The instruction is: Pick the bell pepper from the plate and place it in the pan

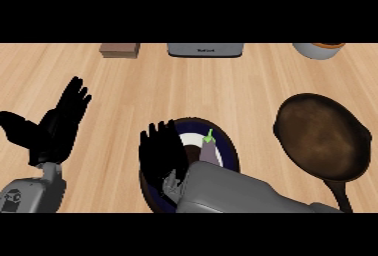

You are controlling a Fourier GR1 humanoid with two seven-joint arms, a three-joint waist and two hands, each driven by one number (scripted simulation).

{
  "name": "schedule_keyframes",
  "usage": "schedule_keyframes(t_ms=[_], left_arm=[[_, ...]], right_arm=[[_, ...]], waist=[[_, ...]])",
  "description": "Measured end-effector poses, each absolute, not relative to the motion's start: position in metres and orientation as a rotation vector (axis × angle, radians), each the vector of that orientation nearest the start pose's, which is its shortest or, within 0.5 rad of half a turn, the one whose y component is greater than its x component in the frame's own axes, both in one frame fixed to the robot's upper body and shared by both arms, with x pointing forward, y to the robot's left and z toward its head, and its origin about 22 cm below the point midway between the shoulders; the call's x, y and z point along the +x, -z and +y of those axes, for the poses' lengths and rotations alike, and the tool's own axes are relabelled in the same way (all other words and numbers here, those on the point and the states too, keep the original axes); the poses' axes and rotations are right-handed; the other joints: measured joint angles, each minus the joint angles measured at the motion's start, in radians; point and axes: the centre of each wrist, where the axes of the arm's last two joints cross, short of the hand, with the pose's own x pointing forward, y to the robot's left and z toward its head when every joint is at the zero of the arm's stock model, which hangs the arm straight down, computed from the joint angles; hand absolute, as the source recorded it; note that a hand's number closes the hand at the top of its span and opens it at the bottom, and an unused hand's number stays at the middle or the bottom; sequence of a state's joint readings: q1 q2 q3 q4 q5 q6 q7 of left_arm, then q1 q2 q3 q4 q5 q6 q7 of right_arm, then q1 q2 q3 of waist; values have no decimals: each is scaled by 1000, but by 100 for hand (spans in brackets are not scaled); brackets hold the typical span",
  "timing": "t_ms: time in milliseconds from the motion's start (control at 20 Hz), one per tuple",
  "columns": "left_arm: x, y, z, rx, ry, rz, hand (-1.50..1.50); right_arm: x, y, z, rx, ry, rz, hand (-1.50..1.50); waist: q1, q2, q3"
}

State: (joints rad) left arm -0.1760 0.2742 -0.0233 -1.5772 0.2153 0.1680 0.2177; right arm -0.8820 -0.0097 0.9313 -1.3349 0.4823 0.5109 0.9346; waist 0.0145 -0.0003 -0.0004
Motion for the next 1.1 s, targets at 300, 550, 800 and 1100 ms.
schedule_keyframes(t_ms=[300, 550, 800, 1100], left_arm=[[281, -58, 267, 87, -29, -1524, 0], [287, -56, 264, 91, -29, -1525, 0], [285, -59, 267, 87, -32, -1518, 0], [285, -61, 265, 88, -26, -1516, 0]], right_arm=[[264, -99, 40, -743, -1846, -982, -150], [274, -79, 38, -742, -1838, -961, -150], [284, -64, 35, -749, -1834, -921, -150], [293, -49, 29, -739, -1814, -936, -150]], waist=[[2, 1, 0], [4, 2, 0], [5, 2, 0], [6, 3, 0]])
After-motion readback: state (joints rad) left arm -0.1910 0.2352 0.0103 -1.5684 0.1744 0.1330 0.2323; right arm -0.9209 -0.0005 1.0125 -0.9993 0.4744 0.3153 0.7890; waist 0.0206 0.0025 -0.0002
